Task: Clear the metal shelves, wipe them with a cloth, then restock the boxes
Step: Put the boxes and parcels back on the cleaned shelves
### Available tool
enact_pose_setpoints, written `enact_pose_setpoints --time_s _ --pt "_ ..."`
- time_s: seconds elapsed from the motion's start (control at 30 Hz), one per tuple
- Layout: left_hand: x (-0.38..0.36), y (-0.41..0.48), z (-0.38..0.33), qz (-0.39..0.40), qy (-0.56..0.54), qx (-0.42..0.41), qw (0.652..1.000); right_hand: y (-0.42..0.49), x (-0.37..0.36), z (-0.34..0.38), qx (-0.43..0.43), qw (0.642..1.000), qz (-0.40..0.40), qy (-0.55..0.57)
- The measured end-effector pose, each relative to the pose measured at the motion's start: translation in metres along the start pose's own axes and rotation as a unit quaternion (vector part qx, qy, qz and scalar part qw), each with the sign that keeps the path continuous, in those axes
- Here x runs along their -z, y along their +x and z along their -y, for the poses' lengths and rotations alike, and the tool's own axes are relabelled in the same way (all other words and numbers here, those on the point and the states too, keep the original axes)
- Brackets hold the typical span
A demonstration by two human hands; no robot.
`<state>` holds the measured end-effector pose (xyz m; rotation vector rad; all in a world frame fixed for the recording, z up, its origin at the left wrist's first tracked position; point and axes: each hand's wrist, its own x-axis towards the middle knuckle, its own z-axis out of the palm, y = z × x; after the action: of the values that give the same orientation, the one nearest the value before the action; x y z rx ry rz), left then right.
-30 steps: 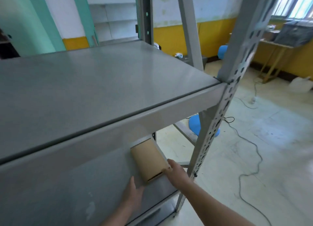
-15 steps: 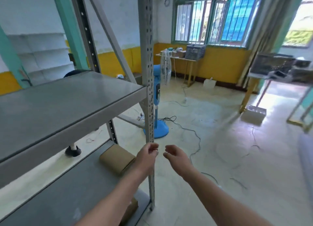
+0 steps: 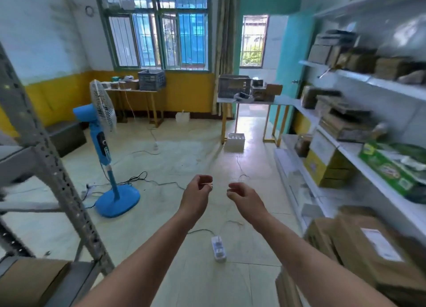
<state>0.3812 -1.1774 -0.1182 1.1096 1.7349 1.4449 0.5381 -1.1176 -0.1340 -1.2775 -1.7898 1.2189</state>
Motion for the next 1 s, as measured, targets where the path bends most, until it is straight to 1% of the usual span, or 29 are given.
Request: enact_pose_setpoints --time_s 0.03,0.17,0.37,0.5,0.67,0.83,1.0 --pt "-0.010 0.002 -0.003 0.005 0.001 -0.004 1.000 0.001 0.010 -0.004 -0.002 1.000 -0.008 0.005" --pt "-0.100 0.007 -0.022 0.059 -0.004 -0.015 0.998 0.004 0.091 -0.038 -0.021 0.999 -0.046 0.009" --pt "-0.219 0.011 -0.041 0.113 -0.009 -0.021 0.993 0.010 0.197 -0.088 -0.045 0.994 -0.096 0.016" --pt "-0.287 0.010 -0.047 0.160 -0.011 -0.021 0.987 0.003 0.254 -0.117 -0.067 0.989 -0.127 0.027" --pt "-0.361 0.006 -0.053 0.221 -0.003 -0.022 0.975 -0.007 0.310 -0.153 -0.103 0.975 -0.191 0.047" --pt "-0.423 0.007 -0.054 0.280 0.005 -0.035 0.959 -0.012 0.350 -0.189 -0.138 0.959 -0.236 0.072" --pt "-0.477 0.020 -0.028 0.341 0.032 -0.003 0.940 -0.008 0.379 -0.243 -0.214 0.933 -0.281 0.075"
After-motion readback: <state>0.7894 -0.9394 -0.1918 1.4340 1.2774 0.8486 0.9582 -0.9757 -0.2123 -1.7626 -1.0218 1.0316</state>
